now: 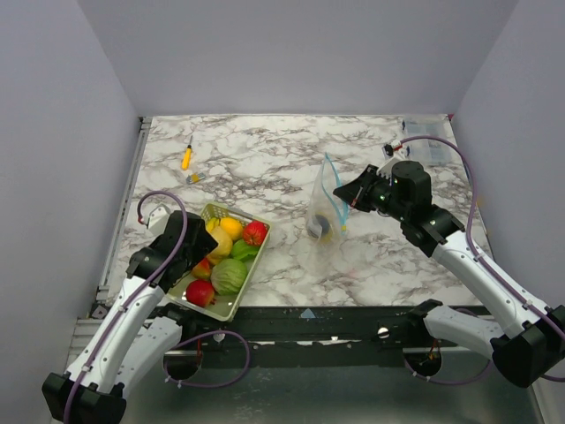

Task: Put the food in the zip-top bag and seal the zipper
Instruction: Pick up the fake vegetable from the bin.

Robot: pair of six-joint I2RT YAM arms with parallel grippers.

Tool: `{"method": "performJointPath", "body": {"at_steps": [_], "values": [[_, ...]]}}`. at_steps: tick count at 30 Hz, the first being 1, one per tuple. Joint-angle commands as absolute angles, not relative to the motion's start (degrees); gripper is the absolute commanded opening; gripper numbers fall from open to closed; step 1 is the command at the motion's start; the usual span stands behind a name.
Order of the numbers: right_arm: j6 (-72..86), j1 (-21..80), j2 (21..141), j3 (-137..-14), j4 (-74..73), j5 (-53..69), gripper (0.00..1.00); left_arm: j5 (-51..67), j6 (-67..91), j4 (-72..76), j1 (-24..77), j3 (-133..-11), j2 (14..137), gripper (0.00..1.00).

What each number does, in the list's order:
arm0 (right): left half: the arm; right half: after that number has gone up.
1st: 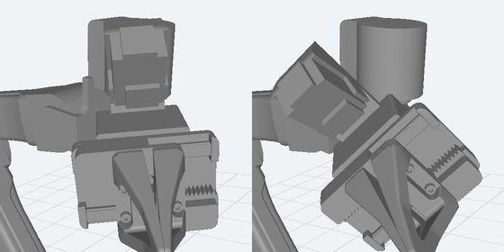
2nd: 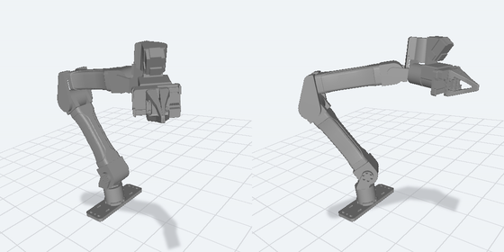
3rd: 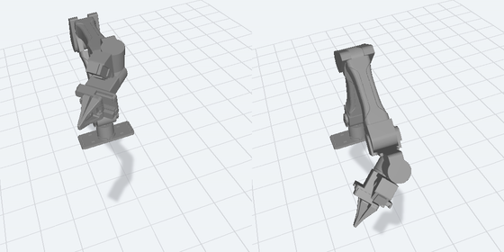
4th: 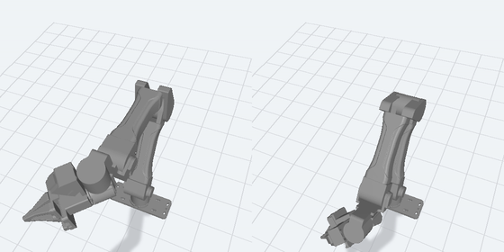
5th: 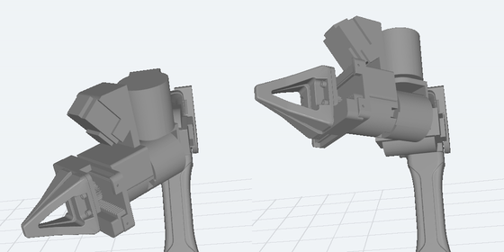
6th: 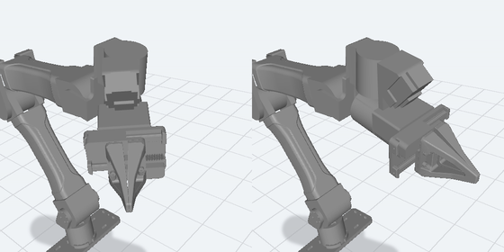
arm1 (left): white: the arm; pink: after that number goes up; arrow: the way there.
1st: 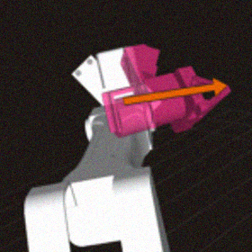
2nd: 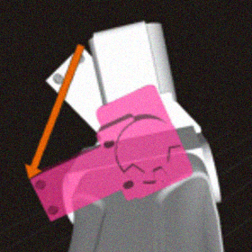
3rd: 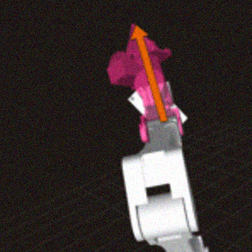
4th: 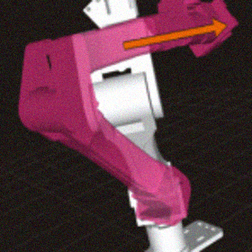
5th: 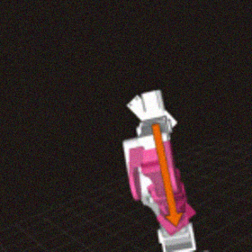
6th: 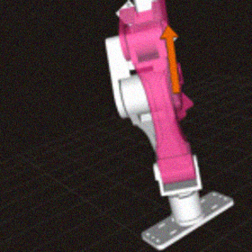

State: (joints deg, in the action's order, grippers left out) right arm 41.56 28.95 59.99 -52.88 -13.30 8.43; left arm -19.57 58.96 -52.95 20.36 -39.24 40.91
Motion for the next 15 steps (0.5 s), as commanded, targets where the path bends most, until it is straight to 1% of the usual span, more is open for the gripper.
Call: {"method": "performJointPath", "body": {"at_steps": [1, 4, 6, 9, 11, 15], "values": [[41.89, 29.39, 59.94, -52.17, -12.66, 8.85, 0.01, -22.16, 58.77, -53.44, 20.18, -38.66, 38.87, 0.79], [41.78, 29.36, 60.03, -52.12, -12.65, 8.92, 0.01, -21.93, 57.04, -51.46, 20.15, -37.62, 37.38, 0.74], [41.79, 29.44, 60.04, -52.01, -12.58, 8.75, 0.01, -20.31, 54.56, -49.09, 20.21, -36.99, 37.17, 0.72], [41.86, 29.43, 60.19, -52.02, -12.48, 8.96, 0.01, -11.41, 47.14, -43.46, 20.21, -36.49, 37.69, 0.73], [41.91, 29.44, 60.29, -52.11, -12.55, 9.10, 0.00, -6.20, 44.26, -41.17, 20.21, -35.75, 37.79, 0.76], [41.78, 29.41, 60.59, -52.43, -12.57, 9.00, 0.01, -0.06, 41.64, -39.37, 20.19, -32.79, 38.05, 0.93]]}}
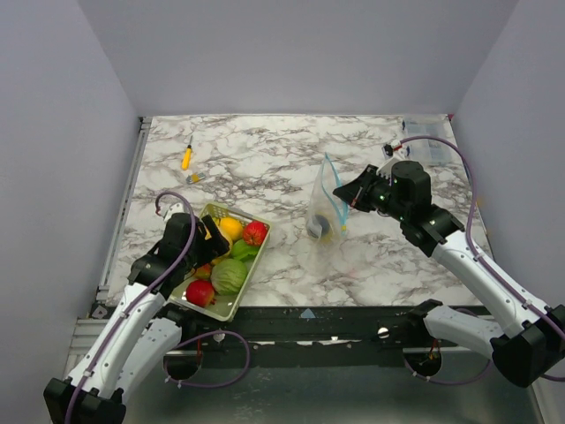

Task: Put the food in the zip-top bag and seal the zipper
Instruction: Pick up the fake vegetable from the bin.

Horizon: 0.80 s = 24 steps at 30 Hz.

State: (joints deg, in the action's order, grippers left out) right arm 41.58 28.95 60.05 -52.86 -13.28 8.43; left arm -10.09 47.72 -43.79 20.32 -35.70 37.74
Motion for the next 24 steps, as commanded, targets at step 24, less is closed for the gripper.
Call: {"method": "performJointPath", "body": {"at_steps": [24], "values": [[42.07, 29.43, 61.10, -52.24, -11.48, 9.94, 0.01, 7.74, 69.23, -61.63, 21.34, -42.26, 49.96, 0.99]]}}
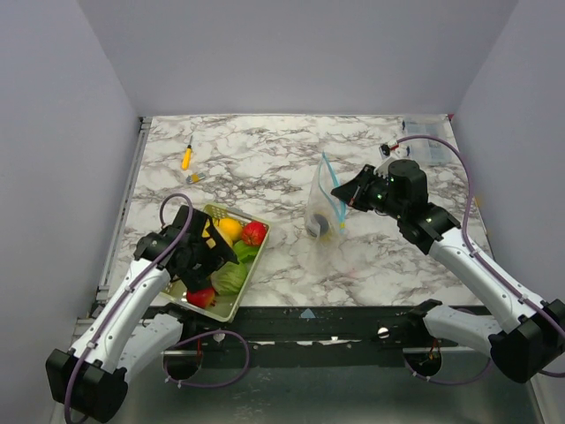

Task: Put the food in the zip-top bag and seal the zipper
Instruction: Pick up the fake vegetable from the bin.

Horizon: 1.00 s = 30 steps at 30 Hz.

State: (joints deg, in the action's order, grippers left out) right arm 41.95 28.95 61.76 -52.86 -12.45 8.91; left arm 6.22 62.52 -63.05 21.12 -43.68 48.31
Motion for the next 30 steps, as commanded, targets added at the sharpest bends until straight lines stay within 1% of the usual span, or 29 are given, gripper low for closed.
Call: {"method": "performJointPath", "body": {"at_steps": [1, 6, 12, 16, 18, 22, 25, 27, 30], "values": [[41.98, 29.35, 60.92, -52.34, -11.74, 9.90, 0.01, 7.82, 69.98, -61.32, 21.28, -41.86, 50.62, 0.99], [41.67, 29.35, 60.48, -52.91, -12.56, 9.52, 0.01, 8.48, 73.12, -60.92, 21.22, -39.63, 54.81, 0.99], [42.15, 29.41, 61.21, -52.66, -11.82, 10.56, 0.00, 7.29, 75.25, -56.37, 21.35, -37.00, 58.60, 0.99], [42.03, 29.41, 61.14, -52.49, -11.80, 10.33, 0.01, 5.90, 75.75, -54.79, 21.30, -35.28, 60.00, 0.94], [41.99, 29.38, 61.10, -52.57, -11.86, 9.89, 0.01, 6.08, 75.76, -53.94, 21.29, -34.69, 59.66, 0.88], [41.99, 29.43, 61.46, -52.22, -11.56, 10.10, 0.00, 4.35, 75.76, -55.06, 21.34, -35.24, 56.99, 0.65], [41.85, 29.44, 61.64, -52.16, -11.51, 9.78, 0.01, 1.75, 75.43, -58.09, 21.34, -37.35, 53.93, 0.49], [41.89, 29.39, 61.75, -52.13, -11.32, 10.00, 0.00, -1.33, 74.79, -60.29, 21.30, -39.46, 51.58, 0.43], [42.05, 29.37, 61.90, -51.86, -10.94, 10.24, 0.01, -4.49, 73.99, -63.58, 21.30, -42.80, 47.49, 0.28]]}}
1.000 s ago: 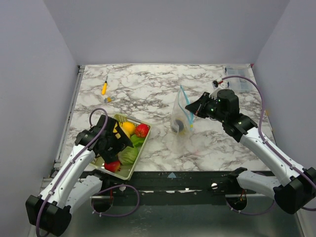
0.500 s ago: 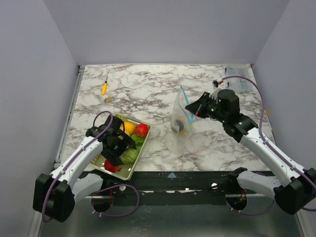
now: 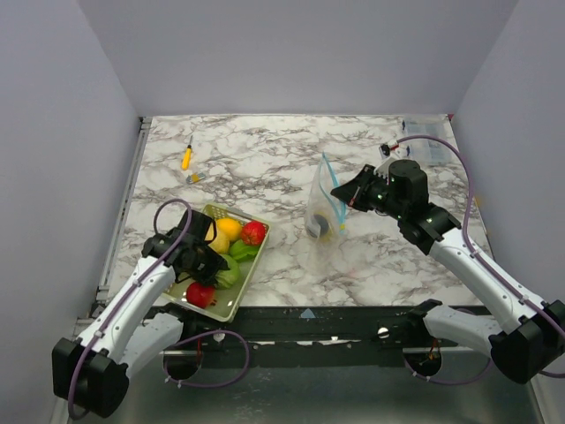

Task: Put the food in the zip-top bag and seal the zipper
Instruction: Pick up the fake vegetable from the bin, then place the fake vegetable in the zipper food storage bag.

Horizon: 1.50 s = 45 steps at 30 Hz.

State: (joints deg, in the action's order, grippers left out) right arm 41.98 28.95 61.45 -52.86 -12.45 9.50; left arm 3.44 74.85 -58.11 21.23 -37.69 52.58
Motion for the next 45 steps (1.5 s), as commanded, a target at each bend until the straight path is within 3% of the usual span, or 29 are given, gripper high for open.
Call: {"method": "performJointPath", "body": {"at_steps": [1, 7, 10, 13, 15, 21, 26, 38, 45], "values": [[42.04, 29.38, 61.97, -51.88, -10.91, 10.12, 0.01, -5.00, 73.66, -64.31, 21.35, -43.84, 46.10, 0.25], [41.85, 29.44, 62.04, -51.51, -11.16, 9.53, 0.01, 1.74, 62.83, -55.26, 21.24, -46.16, 37.45, 0.23], [41.41, 29.44, 62.21, -51.95, -11.94, 9.46, 0.01, 18.84, 52.13, -40.78, 21.27, -45.31, 36.88, 0.22], [40.75, 29.38, 62.51, -52.73, -12.60, 10.09, 0.01, 38.94, 54.43, -17.67, 21.40, -41.64, 38.43, 0.20], [40.45, 29.75, 62.74, -53.36, -12.98, 10.29, 0.01, 44.76, 56.97, -5.20, 22.69, -41.85, 41.46, 0.15], [40.16, 32.58, 64.04, -55.49, -13.81, 9.19, 0.01, 42.03, 44.74, -9.84, 31.79, -62.63, 55.31, 0.12], [40.78, 35.01, 64.77, -56.53, -13.84, 7.71, 0.01, 38.96, 43.85, -2.64, 32.84, -68.95, 61.34, 0.12], [42.28, 35.24, 62.86, -56.86, -13.81, 7.40, 0.01, 31.79, 48.60, 23.77, 33.58, -58.11, 74.60, 0.03], [42.95, 35.24, 60.95, -57.06, -14.49, 5.55, 0.01, 27.82, 46.31, 18.35, 33.61, -53.83, 75.79, 0.01]]}}
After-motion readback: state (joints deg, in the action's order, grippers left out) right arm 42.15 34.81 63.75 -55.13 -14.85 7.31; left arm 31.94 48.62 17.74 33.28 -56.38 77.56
